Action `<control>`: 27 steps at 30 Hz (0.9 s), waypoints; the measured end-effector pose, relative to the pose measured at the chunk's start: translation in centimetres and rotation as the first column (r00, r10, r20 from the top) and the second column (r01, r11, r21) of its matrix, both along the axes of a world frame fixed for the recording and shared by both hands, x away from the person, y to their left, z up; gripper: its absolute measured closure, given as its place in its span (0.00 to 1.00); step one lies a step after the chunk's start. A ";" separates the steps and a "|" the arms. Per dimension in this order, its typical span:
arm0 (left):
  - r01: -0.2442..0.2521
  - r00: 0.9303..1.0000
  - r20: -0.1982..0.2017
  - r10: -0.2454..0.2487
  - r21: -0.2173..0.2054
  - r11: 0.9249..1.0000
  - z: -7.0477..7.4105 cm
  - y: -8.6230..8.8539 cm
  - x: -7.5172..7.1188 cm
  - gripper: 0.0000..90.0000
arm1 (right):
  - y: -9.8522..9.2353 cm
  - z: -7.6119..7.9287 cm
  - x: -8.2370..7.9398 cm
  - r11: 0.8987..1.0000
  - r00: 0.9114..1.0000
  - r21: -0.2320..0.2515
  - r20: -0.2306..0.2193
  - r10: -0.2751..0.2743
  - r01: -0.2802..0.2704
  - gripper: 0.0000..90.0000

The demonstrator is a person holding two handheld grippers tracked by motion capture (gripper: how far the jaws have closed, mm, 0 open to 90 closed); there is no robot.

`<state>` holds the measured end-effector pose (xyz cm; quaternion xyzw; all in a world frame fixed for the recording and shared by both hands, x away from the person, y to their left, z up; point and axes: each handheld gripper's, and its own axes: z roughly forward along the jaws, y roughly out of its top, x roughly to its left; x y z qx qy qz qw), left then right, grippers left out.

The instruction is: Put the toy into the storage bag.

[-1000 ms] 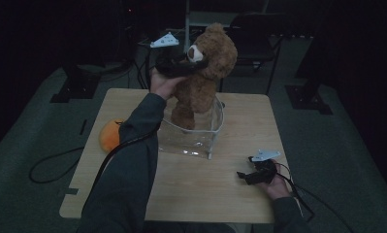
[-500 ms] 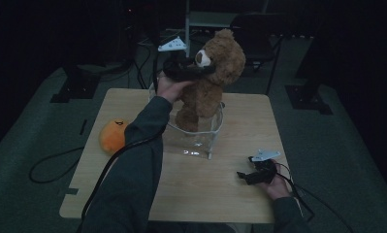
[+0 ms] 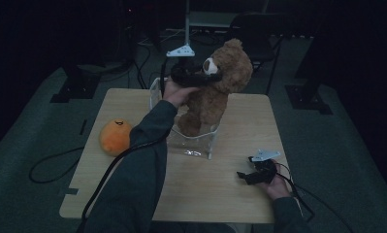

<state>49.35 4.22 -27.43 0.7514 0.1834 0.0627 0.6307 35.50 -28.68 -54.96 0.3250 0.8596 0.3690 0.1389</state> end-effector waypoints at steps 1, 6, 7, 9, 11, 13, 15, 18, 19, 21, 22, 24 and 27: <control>0.003 1.000 -0.002 -0.003 0.003 1.000 -0.1 -0.1 0.0 0.48 | 0.0 0.0 0.0 1.000 1.000 0.000 0.000 0.000 0.000 0.13; 0.019 1.000 -0.011 -0.019 0.017 1.000 -0.5 -0.5 0.0 0.48 | 0.0 0.0 0.0 1.000 1.000 0.000 0.000 0.000 0.000 0.13; 0.022 1.000 -0.009 -0.022 0.019 1.000 -0.6 -0.6 0.0 0.48 | 0.0 0.0 0.0 1.000 1.000 0.000 0.000 0.000 0.000 0.13; 0.026 1.000 -0.013 -0.026 0.026 0.999 -0.8 -0.7 0.0 0.48 | 0.0 0.0 0.0 1.000 1.000 0.000 0.000 0.000 0.000 0.13; 0.031 0.999 -0.017 -0.030 0.027 0.999 -1.1 -0.8 0.0 0.47 | 0.0 0.0 0.0 1.000 1.000 0.001 0.000 0.000 0.000 0.13; 0.034 0.999 -0.024 -0.034 0.030 0.999 -1.4 -0.9 0.1 0.47 | 0.0 0.0 0.0 1.000 1.000 0.001 0.000 0.000 0.000 0.13; 0.035 0.999 -0.032 -0.034 0.031 0.999 -1.6 -0.9 0.1 0.47 | 0.0 0.0 0.0 1.000 1.000 0.001 0.000 0.000 0.000 0.13; 0.046 0.998 -0.045 -0.045 0.035 0.998 -1.9 -0.8 0.2 0.47 | 0.0 0.0 0.0 1.000 1.000 0.001 0.000 0.000 0.000 0.13; 0.049 0.998 -0.047 -0.047 0.035 0.998 -2.0 -0.8 0.2 0.46 | 0.0 0.0 0.0 1.000 1.000 0.002 0.000 0.000 0.000 0.13; 0.054 0.997 -0.050 -0.052 0.039 0.998 -2.1 -0.8 0.2 0.46 | 0.0 0.0 0.0 1.000 1.000 0.001 -0.001 -0.001 0.001 0.13; 0.056 0.997 -0.051 -0.054 0.041 0.998 -2.2 -0.8 0.1 0.46 | 0.0 0.0 0.0 1.000 1.000 0.001 -0.002 -0.001 0.001 0.13; 0.056 0.997 -0.055 -0.054 0.039 0.998 -2.3 -0.7 0.2 0.46 | 0.0 0.0 0.0 1.000 1.000 0.002 -0.002 -0.001 0.001 0.13; 0.058 0.996 -0.069 -0.055 0.038 0.998 -2.6 -0.6 0.2 0.45 | 0.0 0.0 0.0 1.000 1.000 0.001 0.000 0.000 0.000 0.13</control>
